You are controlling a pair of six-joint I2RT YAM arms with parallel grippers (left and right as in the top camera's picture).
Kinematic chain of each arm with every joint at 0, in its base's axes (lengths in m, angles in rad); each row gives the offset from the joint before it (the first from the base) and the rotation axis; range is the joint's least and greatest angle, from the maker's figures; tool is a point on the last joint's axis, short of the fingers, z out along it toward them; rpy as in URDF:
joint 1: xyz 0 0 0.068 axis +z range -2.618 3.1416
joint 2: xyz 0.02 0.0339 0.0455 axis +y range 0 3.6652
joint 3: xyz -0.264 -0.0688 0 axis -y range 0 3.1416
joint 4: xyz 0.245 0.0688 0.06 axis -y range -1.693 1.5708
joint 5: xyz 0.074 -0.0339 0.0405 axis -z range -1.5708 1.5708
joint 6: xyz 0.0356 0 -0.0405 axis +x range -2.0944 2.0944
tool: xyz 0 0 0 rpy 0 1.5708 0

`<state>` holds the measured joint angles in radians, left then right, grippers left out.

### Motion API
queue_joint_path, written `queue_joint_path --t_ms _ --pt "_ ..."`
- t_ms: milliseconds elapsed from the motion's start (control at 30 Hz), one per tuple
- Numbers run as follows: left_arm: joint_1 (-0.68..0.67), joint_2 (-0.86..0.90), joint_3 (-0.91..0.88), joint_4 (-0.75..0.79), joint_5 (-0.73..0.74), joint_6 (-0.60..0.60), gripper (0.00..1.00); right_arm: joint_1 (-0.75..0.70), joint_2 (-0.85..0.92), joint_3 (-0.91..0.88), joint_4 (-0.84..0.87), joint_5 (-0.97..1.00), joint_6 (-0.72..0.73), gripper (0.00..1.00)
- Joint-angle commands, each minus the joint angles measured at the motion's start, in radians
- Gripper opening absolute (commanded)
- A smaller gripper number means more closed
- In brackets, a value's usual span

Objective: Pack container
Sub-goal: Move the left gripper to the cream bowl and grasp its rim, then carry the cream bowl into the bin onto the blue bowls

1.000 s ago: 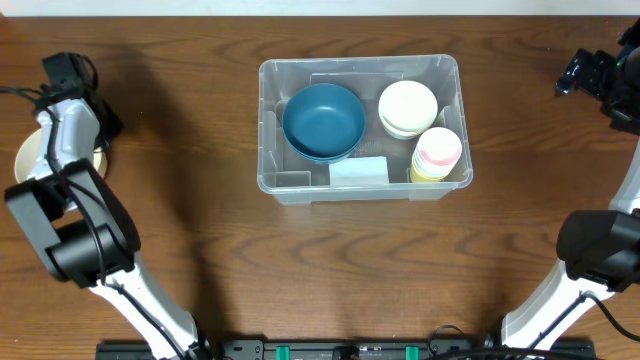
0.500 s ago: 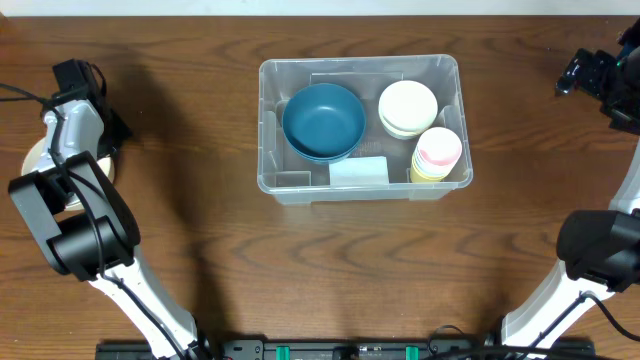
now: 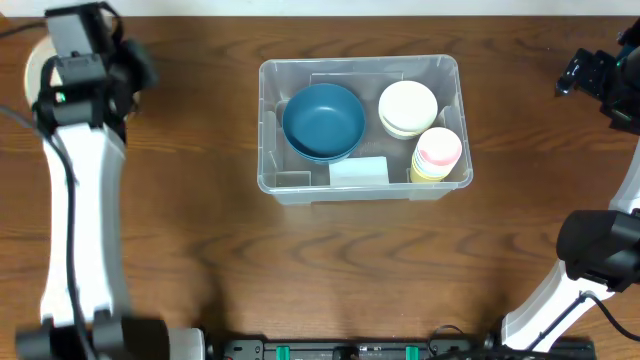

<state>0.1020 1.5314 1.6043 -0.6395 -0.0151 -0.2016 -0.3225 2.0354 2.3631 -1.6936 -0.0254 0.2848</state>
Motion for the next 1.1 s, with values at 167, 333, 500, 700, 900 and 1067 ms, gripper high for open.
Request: queue_joint_path --t_ms 167,333,500,700,900,1067 --pt "-0.397 -0.079 0.006 -0.011 0.199 0.333 0.06 -0.002 -0.025 0.019 -0.002 0.010 0.014 0.99" --pt "-0.567 -0.007 0.001 -0.027 0.198 0.439 0.06 -0.002 -0.025 0.019 -0.002 0.010 0.014 0.99" --pt "-0.649 0.105 0.001 -0.032 0.198 0.460 0.06 -0.002 -0.025 0.019 -0.002 0.010 0.014 0.99" --pt "-0.671 0.217 0.001 -0.035 0.198 0.463 0.06 -0.002 -0.025 0.019 -0.002 0.010 0.014 0.99" --pt "-0.671 0.275 0.001 -0.071 0.199 0.463 0.06 -0.002 -0.025 0.019 -0.002 0.010 0.014 0.99" --pt "-0.671 0.285 0.000 -0.075 0.198 0.463 0.06 -0.002 -0.025 0.019 -0.002 0.010 0.014 0.99"
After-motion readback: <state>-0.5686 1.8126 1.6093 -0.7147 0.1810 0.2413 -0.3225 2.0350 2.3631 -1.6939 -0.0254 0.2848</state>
